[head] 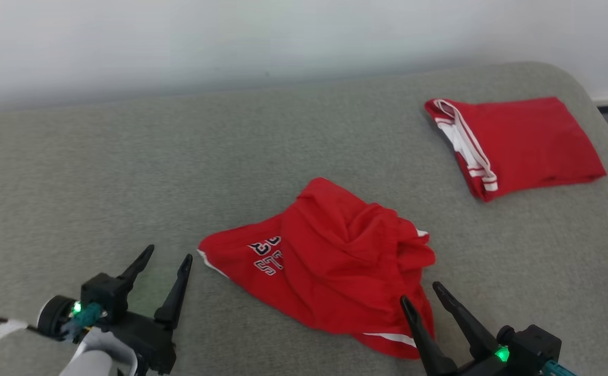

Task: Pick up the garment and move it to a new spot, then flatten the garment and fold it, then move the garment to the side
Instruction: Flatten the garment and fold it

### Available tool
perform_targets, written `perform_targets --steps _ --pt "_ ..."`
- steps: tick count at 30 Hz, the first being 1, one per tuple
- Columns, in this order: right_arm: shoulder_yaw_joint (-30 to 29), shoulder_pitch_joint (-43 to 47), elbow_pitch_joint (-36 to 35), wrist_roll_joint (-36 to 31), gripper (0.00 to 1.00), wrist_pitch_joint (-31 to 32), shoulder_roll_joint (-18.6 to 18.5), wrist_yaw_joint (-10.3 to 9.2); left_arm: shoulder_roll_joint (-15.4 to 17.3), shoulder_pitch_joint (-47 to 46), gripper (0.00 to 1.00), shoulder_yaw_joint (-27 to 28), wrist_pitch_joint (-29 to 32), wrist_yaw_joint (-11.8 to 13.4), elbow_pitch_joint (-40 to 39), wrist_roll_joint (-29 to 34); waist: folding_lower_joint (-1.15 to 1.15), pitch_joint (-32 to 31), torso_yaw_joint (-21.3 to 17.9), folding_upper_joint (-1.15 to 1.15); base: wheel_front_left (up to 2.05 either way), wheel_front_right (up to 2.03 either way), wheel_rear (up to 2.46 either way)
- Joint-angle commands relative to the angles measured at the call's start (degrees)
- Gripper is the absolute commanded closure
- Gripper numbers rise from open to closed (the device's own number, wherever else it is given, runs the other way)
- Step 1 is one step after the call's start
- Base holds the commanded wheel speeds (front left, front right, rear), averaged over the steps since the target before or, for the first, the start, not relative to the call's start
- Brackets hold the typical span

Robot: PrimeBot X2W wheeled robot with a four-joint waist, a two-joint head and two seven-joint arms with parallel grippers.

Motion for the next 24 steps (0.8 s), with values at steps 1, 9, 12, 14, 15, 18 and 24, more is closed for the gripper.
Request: perform_targets --steps 1,9,12,14,15,18,24 --pt "0.27 -1.07 -0.50 0.33 0.00 -0.18 0.27 0.03 0.89 -2.37 0.00 -2.99 -0.19 0.10 1.80 -1.61 -0.01 3.41 -3.54 -0.01 0.00 0.00 0.00" --pt "0.01 -1.27 -3.36 1.06 0.00 -0.11 2.26 0.03 3.42 -10.25 0.00 -12.07 -0.19 0.11 8.13 -8.52 -0.01 5.69 -6.46 -0.01 0.00 0.00 0.00" --pt "-0.39 -1.40 -3.52 0.46 0.00 -0.10 2.67 0.03 3.54 -11.38 0.00 -15.97 0.28 0.11 11.29 -12.30 -0.01 5.79 -6.97 -0.01 0.00 0.00 0.00" --pt "-0.83 -1.41 -3.89 -0.09 0.00 -0.11 3.05 0.03 3.89 -12.66 0.00 -18.83 0.34 0.09 13.24 -14.51 -0.01 5.77 -7.10 -0.01 0.00 0.00 0.00" --pt "-0.98 -1.46 -4.01 -0.32 0.00 -0.11 3.21 0.03 3.87 -12.87 0.29 -19.78 0.29 0.12 14.04 -15.90 -0.01 5.68 -7.11 -0.01 0.00 0.00 0.00" --pt "-2.20 -1.24 -4.94 -1.11 0.00 -0.11 3.67 0.03 3.78 -14.04 1.00 -21.17 0.06 0.11 15.48 -18.64 -0.01 5.05 -6.56 -0.01 0.00 0.00 0.00" --pt "-3.78 0.27 -5.88 -2.09 0.00 -0.11 4.08 0.03 3.72 -12.62 1.00 -17.70 -0.15 0.12 13.85 -18.76 -0.01 2.82 -3.77 -0.01 0.00 0.00 0.00"
